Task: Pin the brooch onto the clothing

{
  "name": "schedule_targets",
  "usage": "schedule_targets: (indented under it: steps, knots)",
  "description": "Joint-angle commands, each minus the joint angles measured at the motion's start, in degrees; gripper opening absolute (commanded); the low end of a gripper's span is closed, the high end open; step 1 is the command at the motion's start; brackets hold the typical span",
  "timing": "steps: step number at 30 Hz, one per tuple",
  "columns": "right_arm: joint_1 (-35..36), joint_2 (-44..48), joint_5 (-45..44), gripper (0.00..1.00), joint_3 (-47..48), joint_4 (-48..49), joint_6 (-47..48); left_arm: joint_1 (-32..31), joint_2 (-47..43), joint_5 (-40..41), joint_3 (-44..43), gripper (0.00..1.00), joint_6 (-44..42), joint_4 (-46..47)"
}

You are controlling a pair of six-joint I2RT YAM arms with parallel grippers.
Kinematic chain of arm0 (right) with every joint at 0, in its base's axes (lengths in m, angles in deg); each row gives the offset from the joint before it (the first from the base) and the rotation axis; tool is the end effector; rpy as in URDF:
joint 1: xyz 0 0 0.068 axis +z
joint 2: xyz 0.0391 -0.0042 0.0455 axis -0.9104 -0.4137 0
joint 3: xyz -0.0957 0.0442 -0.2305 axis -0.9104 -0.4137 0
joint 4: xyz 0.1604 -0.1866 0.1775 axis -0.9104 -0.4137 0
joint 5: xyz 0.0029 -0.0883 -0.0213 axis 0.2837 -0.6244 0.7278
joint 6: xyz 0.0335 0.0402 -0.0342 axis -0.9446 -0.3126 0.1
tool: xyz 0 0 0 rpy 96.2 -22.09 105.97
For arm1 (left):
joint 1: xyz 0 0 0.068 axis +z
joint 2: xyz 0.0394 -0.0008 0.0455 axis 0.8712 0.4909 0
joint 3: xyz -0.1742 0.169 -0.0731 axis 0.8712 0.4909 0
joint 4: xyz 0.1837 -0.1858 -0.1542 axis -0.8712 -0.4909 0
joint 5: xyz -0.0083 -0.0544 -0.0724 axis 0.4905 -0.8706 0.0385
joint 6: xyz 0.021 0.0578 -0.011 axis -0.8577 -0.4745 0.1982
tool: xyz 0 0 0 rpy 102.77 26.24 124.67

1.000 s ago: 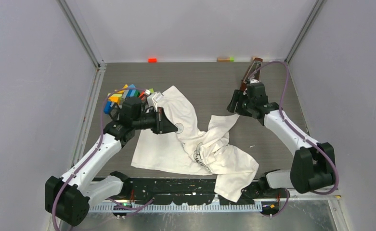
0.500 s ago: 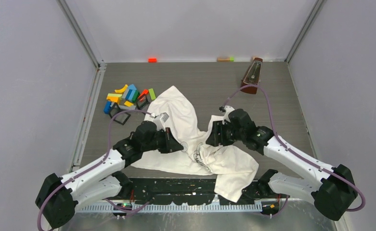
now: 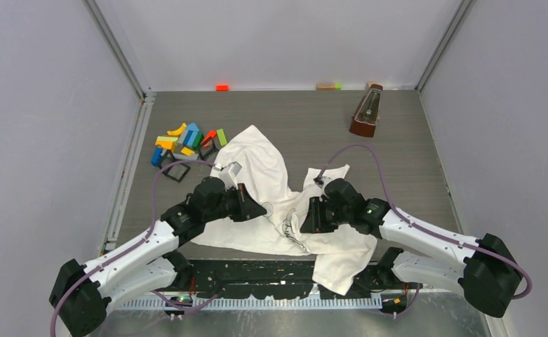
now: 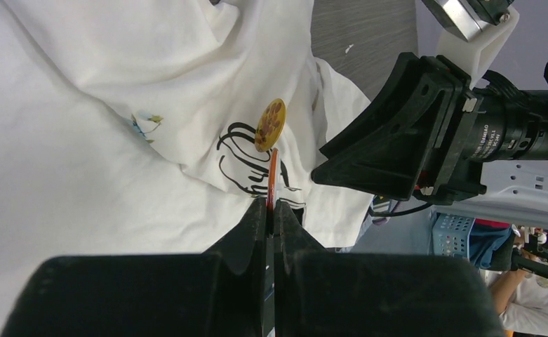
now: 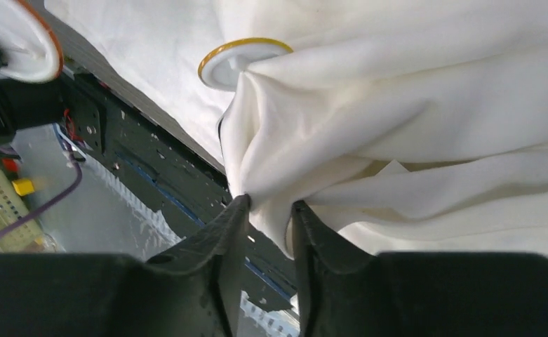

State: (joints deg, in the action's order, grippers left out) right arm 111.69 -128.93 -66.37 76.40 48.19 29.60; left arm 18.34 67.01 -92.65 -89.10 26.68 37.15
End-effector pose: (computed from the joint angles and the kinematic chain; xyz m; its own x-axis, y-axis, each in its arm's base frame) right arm 0.1686 0.1934 0.1523 -0.9163 -0.0653 -0.3952 -0.3038 0.7564 0.5793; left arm 0.1839 -0.1827 0.1937 -0.8535 -0.2464 -0.4592 0.2316 0.6100 -0.7578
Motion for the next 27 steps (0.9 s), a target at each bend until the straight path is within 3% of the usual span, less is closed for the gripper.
schedule_targets:
  steps: [1,2,4,10,16,18,19,21,23,27]
  knots:
    - [0.41,-2.03,-6.2,0.24,0.31,3.62,-2.73,-0.28,-0.29,0.14,-1.04,0.0,0.4,1.75]
    - [0.38,-2.06,-8.08,0.11,0.48,3.22,-3.23,-0.28,-0.23,0.0,-1.08,0.0,0.17,1.71]
    - [0.32,-1.07,-16.13,0.02,1.31,1.56,-3.24,-0.47,0.15,0.13,-1.21,0.0,-0.21,1.14]
    - [-2.4,2.21,-31.61,0.0,4.28,-5.0,0.33,-4.84,1.55,3.75,-1.62,0.0,-0.09,1.09]
    - [-9.5,2.76,-28.52,0.0,4.54,-5.54,4.45,-10.46,4.37,8.63,-1.77,0.0,1.42,4.48]
    - [-9.73,3.48,-25.76,0.13,5.2,-5.89,5.68,-11.42,5.25,9.77,-1.47,0.0,2.3,6.43]
    - [-9.78,4.28,-24.94,0.26,5.34,-6.23,5.88,-11.84,5.8,10.28,-1.48,0.0,2.62,7.06]
    - [-9.68,6.18,-22.29,0.43,5.54,-6.77,5.56,-12.23,6.6,11.25,-1.8,0.0,3.06,9.37]
    - [-9.5,8.38,-20.11,0.5,5.39,-7.18,4.52,-12.55,7.54,11.8,-2.62,0.0,3.03,10.86]
    - [-7.98,11.8,-16.95,0.51,4.59,-6.93,0.96,-13.2,9.95,12.92,-4.06,0.0,2.73,13.32]
